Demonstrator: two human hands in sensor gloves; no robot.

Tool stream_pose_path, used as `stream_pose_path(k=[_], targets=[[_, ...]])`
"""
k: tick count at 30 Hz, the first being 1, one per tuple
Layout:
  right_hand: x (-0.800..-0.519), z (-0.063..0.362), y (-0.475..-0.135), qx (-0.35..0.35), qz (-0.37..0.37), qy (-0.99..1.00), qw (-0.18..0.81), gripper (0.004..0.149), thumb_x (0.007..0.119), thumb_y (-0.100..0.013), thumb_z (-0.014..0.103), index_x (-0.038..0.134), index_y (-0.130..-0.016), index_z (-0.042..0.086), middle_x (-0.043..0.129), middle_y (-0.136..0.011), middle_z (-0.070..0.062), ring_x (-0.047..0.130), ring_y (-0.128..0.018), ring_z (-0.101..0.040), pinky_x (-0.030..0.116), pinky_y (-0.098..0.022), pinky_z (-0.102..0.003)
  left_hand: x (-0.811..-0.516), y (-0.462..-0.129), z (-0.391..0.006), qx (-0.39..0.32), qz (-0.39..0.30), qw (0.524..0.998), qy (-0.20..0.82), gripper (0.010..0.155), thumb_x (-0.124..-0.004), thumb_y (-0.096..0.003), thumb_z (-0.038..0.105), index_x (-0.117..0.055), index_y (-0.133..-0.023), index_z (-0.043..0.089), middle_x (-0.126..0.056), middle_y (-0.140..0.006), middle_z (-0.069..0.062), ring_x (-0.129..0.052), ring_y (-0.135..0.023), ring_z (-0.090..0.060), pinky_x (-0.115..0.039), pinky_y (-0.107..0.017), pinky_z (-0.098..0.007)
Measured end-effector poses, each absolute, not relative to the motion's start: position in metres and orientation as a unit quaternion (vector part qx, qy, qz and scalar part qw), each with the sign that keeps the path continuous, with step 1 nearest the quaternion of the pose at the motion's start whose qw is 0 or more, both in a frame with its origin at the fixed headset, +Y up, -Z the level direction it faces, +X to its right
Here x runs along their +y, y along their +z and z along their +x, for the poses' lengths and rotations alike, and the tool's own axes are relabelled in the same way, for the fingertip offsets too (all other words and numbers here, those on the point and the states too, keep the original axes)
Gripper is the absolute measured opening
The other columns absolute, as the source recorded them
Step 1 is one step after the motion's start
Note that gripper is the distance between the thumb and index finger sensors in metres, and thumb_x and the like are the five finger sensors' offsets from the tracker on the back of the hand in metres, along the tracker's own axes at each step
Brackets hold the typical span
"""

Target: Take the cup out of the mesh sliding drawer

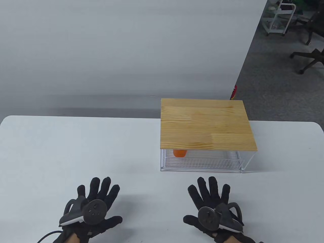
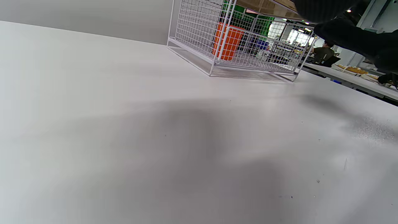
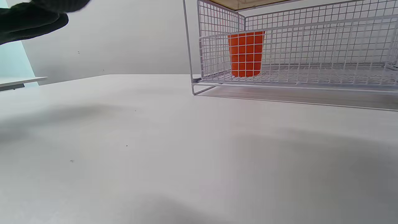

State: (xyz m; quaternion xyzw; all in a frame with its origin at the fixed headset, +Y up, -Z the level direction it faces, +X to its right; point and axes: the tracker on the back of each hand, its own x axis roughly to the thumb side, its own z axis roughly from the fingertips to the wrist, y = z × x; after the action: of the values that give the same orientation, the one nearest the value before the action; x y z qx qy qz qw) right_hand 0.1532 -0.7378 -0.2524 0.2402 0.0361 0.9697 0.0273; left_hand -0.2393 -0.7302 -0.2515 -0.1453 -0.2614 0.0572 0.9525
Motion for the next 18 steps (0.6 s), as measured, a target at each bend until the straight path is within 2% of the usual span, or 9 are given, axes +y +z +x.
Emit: stream_pose_path(k=[18], targets=[[-0.7382,0.1518,-0.2527,0.037,0.239,0.970,0.028,0.097,0.051,-0.046,0.077,0.015,-0.114,0.018,0.006,-0.120,-0.028,-0.003,-0.098,-0.063,0.006,-0.054,-0.087,-0.7301,-0.2512,-0.2380,-0.265,-0.149,0.951,0.061,0.099,-0.052,-0.0531,0.075,0.006,-0.110,0.019,0.016,-0.109,-0.023,0.014,-0.092,-0.062,0.002,-0.048,-0.086]])
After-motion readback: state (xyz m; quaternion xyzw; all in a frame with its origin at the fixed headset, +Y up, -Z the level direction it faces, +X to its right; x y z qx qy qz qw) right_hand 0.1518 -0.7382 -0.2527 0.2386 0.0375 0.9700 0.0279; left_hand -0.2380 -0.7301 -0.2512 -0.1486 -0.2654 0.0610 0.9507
